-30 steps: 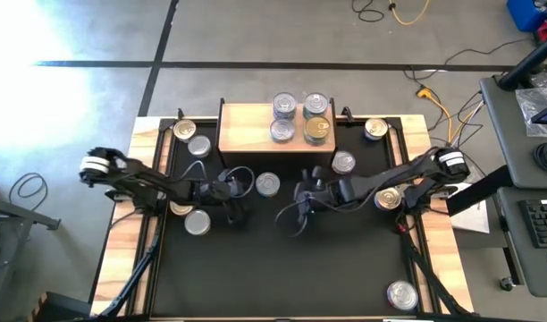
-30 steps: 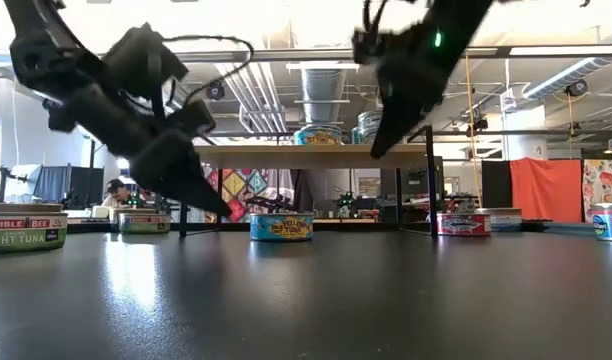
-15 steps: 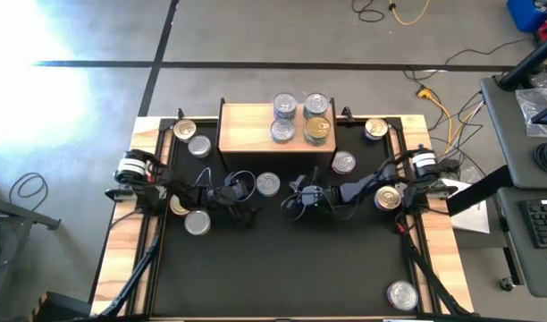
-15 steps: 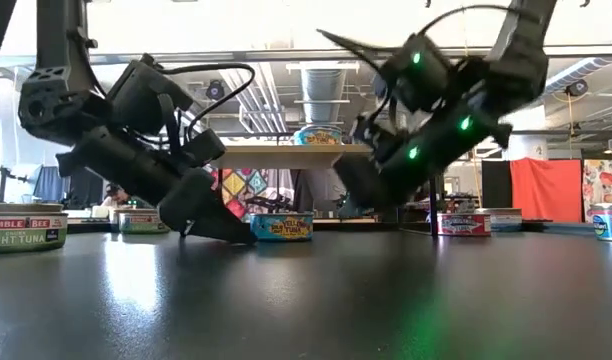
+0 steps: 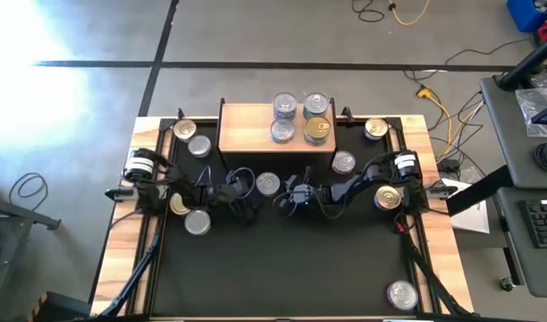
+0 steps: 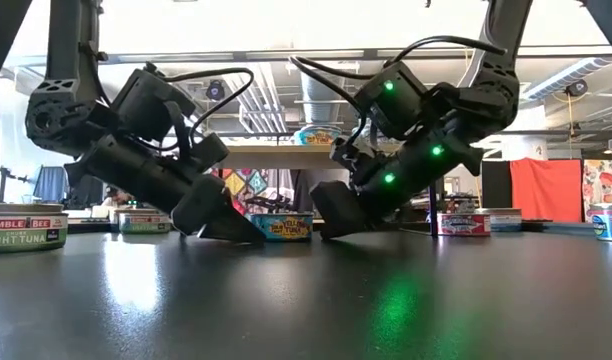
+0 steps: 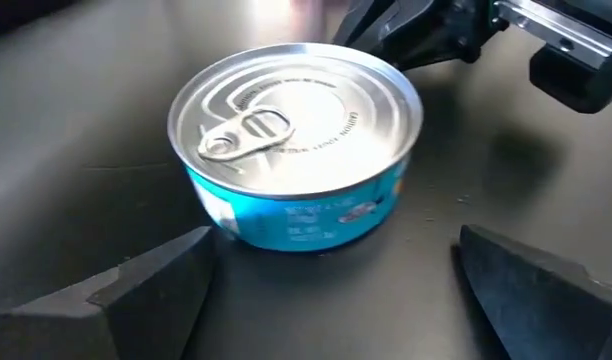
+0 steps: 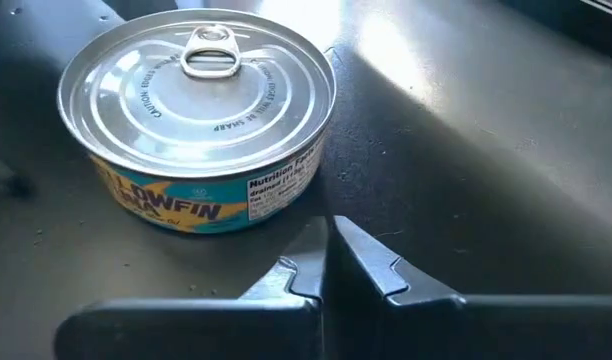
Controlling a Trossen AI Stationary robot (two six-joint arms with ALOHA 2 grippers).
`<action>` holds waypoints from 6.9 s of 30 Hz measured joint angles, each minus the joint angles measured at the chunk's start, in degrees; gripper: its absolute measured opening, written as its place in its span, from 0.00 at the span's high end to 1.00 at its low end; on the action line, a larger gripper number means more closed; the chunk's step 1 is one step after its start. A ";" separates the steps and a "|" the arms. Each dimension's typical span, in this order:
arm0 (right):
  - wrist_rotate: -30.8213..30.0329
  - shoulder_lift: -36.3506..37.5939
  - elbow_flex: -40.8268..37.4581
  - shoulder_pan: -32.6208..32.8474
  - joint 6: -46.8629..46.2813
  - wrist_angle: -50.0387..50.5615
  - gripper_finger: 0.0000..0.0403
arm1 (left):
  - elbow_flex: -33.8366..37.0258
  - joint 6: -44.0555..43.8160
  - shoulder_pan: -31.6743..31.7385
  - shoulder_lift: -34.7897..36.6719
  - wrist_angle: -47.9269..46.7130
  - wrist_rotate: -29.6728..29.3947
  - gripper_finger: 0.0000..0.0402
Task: Stack canned seafood by type on shelf
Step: Stack the blue yellow tuna can on top of the blue yellow tuna can on the shelf
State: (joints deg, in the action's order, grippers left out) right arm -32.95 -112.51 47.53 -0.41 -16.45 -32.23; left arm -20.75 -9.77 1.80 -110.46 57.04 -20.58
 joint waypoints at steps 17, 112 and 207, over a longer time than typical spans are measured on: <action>15.36 -0.02 1.82 2.20 2.31 -1.99 0.97 | -0.04 3.89 0.99 -0.41 3.36 3.76 0.00; 11.03 36.00 7.44 -2.32 30.72 23.08 0.97 | -48.80 39.87 22.68 23.89 -70.63 39.42 0.09; 40.54 20.40 30.69 -23.96 37.22 48.35 0.97 | -72.40 47.77 35.13 9.99 -104.65 48.09 0.06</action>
State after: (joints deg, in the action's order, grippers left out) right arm 7.60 -92.11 78.22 -24.36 20.77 16.13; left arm -93.15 38.00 36.93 -100.47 -47.60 27.51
